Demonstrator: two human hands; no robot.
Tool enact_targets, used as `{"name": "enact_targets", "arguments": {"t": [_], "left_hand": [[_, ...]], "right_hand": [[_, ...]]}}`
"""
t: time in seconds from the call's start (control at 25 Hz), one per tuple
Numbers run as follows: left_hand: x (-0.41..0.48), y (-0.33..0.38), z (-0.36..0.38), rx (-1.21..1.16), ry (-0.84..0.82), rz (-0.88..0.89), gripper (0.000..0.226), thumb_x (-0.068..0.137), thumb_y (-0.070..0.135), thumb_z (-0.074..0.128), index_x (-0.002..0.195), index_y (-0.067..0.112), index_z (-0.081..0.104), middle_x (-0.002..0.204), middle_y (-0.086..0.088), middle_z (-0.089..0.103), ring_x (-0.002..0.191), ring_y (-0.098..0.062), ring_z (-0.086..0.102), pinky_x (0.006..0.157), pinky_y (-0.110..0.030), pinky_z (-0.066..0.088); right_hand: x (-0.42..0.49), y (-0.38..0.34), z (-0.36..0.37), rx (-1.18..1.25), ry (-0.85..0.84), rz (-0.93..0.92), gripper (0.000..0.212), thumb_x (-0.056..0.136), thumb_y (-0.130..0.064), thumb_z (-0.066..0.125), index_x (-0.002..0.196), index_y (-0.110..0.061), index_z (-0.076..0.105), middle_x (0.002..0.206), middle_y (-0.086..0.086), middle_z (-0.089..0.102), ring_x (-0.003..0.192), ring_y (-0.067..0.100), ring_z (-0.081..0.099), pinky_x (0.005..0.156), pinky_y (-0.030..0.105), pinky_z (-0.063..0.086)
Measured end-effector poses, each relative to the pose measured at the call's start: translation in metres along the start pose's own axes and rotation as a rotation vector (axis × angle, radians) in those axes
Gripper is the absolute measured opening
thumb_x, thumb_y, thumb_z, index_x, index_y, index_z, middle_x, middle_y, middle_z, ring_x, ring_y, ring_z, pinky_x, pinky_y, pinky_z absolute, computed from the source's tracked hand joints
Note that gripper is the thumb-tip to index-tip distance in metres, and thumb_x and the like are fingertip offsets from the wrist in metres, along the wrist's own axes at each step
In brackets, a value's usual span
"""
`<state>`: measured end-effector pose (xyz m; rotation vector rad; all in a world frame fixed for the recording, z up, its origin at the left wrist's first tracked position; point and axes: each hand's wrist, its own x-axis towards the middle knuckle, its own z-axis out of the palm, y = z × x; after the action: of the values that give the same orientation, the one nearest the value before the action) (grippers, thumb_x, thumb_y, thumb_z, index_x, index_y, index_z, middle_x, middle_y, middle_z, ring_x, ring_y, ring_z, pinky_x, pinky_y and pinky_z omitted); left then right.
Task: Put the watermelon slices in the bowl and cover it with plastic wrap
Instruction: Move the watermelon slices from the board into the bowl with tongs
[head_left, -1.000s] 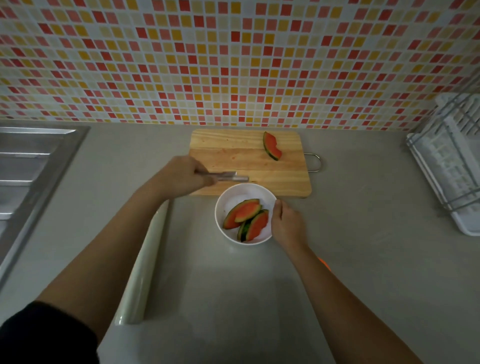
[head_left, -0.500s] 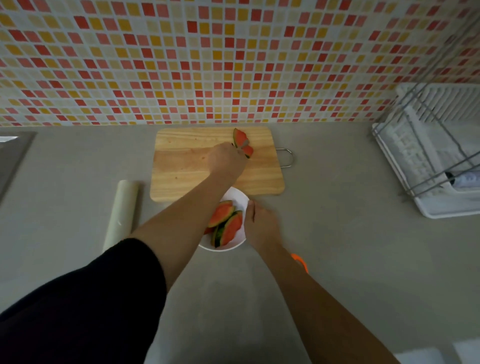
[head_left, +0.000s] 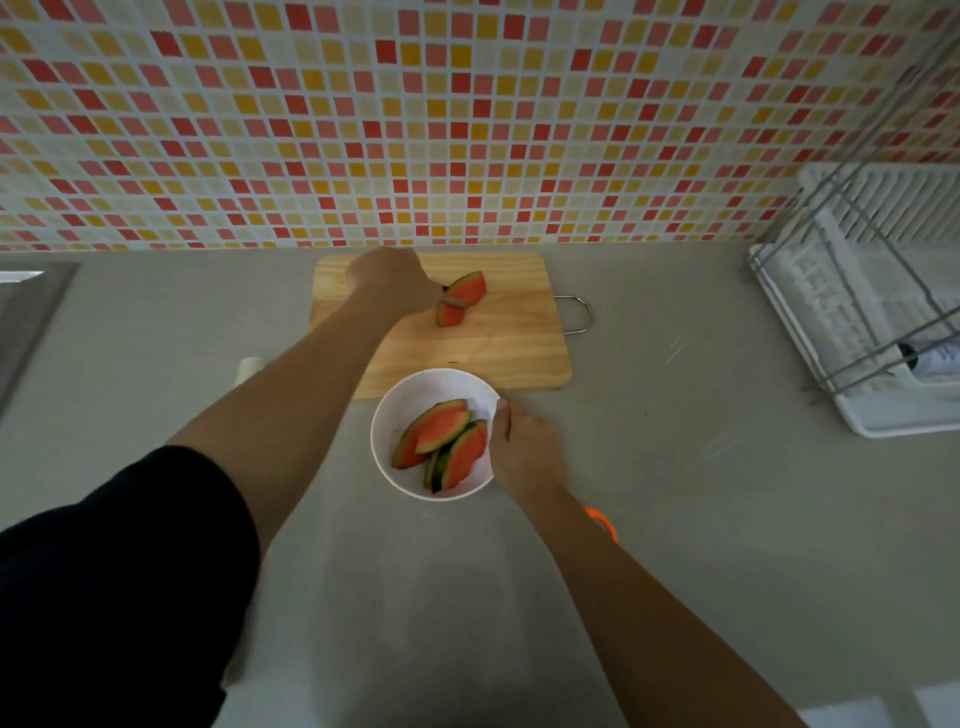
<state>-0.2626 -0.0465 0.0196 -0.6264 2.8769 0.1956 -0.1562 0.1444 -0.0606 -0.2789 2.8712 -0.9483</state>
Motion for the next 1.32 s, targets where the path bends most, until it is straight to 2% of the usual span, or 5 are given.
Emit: {"name": "enact_targets", "arguments": {"t": [0.4,0.68,0.92,1.12,1.32], "left_hand": [[-0.008,-0.061,0.016,-0.098,-0.05,0.11,0.043,0.083,0.045,0.052,0.107,0.016,0.071,0.105,-0.009,0.069,0.096,-0.031,0.061,0.072,-0.034,0.046],[-0.033,-0.055,0.036,0.082,0.138,0.227,0.032,0.088,0.032,0.044,0.1,0.01,0.064,0.084,-0.012,0.062,0.079,-0.033,0.061,0.067,-0.036,0.051],[-0.048,-0.045,0.05,0.291,0.316,0.355,0.027,0.088,0.016,0.047,0.108,0.002,0.057,0.095,-0.016,0.064,0.075,-0.036,0.065,0.046,-0.027,0.019],[-0.047,-0.064,0.054,0.058,0.348,0.261,0.029,0.092,0.018,0.046,0.108,-0.004,0.056,0.096,-0.023,0.063,0.08,-0.041,0.062,0.065,-0.039,0.045],[-0.072,-0.084,0.043,-0.393,0.399,0.222,0.025,0.089,0.025,0.059,0.098,0.004,0.07,0.077,-0.02,0.068,0.072,-0.038,0.061,0.064,-0.034,0.044]], "right_hand": [[0.0,0.0,0.001,0.039,0.008,0.021,0.037,0.098,-0.025,0.029,0.089,-0.002,0.056,0.085,0.023,0.066,0.08,0.039,0.059,0.064,0.036,0.039],[-0.001,-0.002,-0.001,0.028,0.011,0.013,0.036,0.098,-0.025,0.031,0.09,-0.001,0.057,0.083,0.023,0.066,0.079,0.039,0.059,0.062,0.035,0.036],[-0.001,-0.002,-0.002,0.029,0.015,0.016,0.036,0.098,-0.025,0.031,0.09,-0.002,0.057,0.084,0.023,0.066,0.079,0.039,0.059,0.062,0.033,0.034],[0.0,-0.001,-0.001,0.014,0.002,0.032,0.037,0.098,-0.027,0.029,0.093,-0.004,0.057,0.085,0.022,0.066,0.081,0.038,0.059,0.063,0.034,0.035],[0.0,-0.003,-0.002,0.015,0.012,0.041,0.037,0.098,-0.027,0.029,0.088,-0.004,0.056,0.083,0.021,0.066,0.079,0.037,0.058,0.061,0.032,0.031]]}}
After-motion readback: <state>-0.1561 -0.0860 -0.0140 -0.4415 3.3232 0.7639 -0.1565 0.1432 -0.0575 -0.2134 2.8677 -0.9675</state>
